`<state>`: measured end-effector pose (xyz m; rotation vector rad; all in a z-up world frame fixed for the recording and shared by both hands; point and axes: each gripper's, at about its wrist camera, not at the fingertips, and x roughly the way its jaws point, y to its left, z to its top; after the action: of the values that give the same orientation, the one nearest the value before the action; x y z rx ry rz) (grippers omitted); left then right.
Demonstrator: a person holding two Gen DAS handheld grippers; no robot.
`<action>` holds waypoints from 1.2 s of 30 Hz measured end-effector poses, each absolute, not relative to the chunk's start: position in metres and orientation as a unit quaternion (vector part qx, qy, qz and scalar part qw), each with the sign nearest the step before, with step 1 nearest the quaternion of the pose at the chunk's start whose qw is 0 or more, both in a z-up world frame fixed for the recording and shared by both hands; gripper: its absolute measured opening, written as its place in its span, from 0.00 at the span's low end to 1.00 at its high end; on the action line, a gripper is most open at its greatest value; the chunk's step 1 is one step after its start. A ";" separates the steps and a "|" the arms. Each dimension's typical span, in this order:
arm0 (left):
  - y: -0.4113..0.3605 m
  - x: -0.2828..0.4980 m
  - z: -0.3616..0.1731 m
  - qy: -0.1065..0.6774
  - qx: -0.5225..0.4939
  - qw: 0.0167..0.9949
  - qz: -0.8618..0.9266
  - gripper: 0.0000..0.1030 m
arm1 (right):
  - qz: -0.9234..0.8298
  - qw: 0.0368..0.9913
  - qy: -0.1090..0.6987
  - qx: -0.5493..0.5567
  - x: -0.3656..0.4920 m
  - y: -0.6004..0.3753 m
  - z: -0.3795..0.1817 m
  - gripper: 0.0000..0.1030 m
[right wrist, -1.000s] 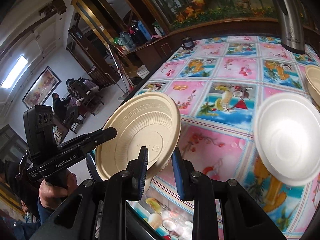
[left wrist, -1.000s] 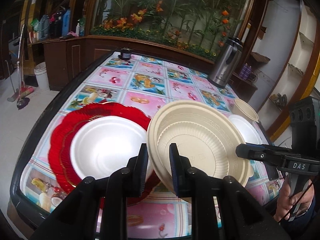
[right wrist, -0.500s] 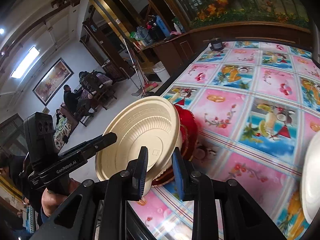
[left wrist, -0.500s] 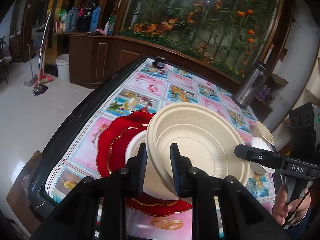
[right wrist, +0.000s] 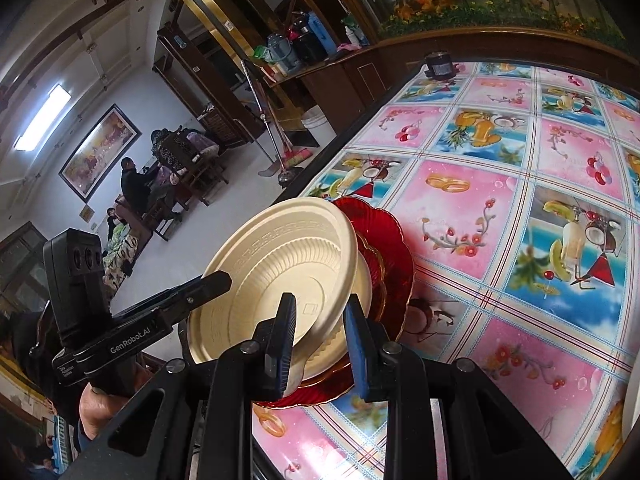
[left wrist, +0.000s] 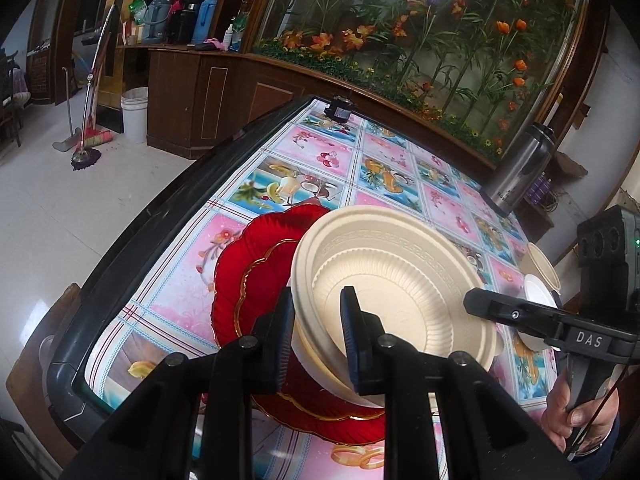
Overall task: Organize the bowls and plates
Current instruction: 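Lower the beige plate onto the white plate and open the left tool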
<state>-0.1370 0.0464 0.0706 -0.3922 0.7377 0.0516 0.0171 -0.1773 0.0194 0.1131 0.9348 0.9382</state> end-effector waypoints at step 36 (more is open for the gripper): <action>0.043 -0.144 0.072 0.344 -0.166 0.923 0.045 0.32 | 0.434 0.788 0.434 0.049 0.012 -0.177 0.010 0.28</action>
<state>-0.1439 0.0431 0.0722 -0.3417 0.7065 0.0928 0.0116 -0.1766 0.0101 0.1049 0.9362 0.9355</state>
